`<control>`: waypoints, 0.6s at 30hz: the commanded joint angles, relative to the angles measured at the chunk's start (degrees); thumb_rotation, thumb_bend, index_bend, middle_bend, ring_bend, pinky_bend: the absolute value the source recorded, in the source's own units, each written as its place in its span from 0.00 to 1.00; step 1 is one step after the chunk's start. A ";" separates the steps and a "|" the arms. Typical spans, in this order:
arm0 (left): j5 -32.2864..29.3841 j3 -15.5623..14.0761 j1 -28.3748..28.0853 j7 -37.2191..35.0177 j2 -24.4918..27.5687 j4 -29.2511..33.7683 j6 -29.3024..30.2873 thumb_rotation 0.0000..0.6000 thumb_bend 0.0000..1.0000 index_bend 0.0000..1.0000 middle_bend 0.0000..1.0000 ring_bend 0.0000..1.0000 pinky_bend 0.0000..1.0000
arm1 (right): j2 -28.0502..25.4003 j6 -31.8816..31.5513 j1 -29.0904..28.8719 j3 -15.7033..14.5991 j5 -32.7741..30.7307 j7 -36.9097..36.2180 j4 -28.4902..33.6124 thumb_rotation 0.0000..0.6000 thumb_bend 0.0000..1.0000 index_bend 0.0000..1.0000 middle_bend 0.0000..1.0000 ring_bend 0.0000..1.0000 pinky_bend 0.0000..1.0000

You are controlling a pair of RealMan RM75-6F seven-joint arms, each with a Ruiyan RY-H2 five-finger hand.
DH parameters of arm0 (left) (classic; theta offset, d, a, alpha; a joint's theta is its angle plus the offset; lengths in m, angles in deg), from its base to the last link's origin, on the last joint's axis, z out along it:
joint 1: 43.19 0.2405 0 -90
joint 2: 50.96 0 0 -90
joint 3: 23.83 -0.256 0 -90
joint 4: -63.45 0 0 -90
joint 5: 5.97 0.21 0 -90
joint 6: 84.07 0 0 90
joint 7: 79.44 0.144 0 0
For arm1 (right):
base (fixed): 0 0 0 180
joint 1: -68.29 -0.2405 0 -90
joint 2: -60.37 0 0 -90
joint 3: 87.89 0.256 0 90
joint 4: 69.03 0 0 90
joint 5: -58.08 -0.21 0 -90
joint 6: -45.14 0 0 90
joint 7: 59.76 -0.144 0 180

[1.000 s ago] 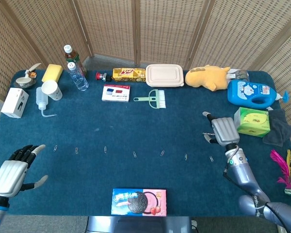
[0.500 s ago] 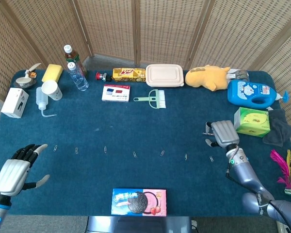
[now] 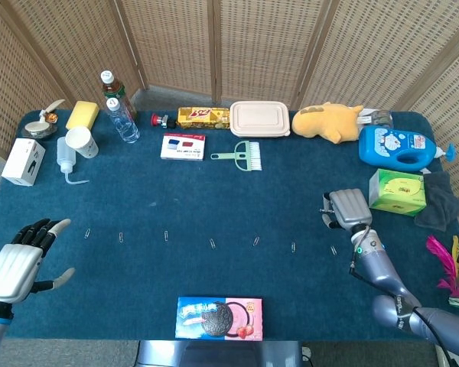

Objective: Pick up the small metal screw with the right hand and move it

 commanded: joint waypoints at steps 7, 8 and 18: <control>-0.39 0.14 -0.56 0.65 0.01 0.41 -0.76 0.77 0.39 0.10 0.18 0.12 0.16 | 3.24 1.86 -1.41 -0.89 -3.87 2.91 -6.08 0.89 0.40 0.48 0.87 0.97 0.87; -0.39 0.13 -0.58 0.66 0.00 0.42 -0.76 0.77 0.39 0.10 0.18 0.12 0.16 | 3.47 1.77 -1.47 -0.99 -4.06 3.17 -6.65 0.90 0.40 0.48 0.87 0.97 0.87; -0.46 0.05 -0.83 0.87 -0.38 0.44 -1.05 0.77 0.39 0.09 0.18 0.12 0.16 | 3.97 0.90 -1.19 -1.84 -4.72 4.67 -8.09 0.89 0.40 0.47 0.87 0.97 0.87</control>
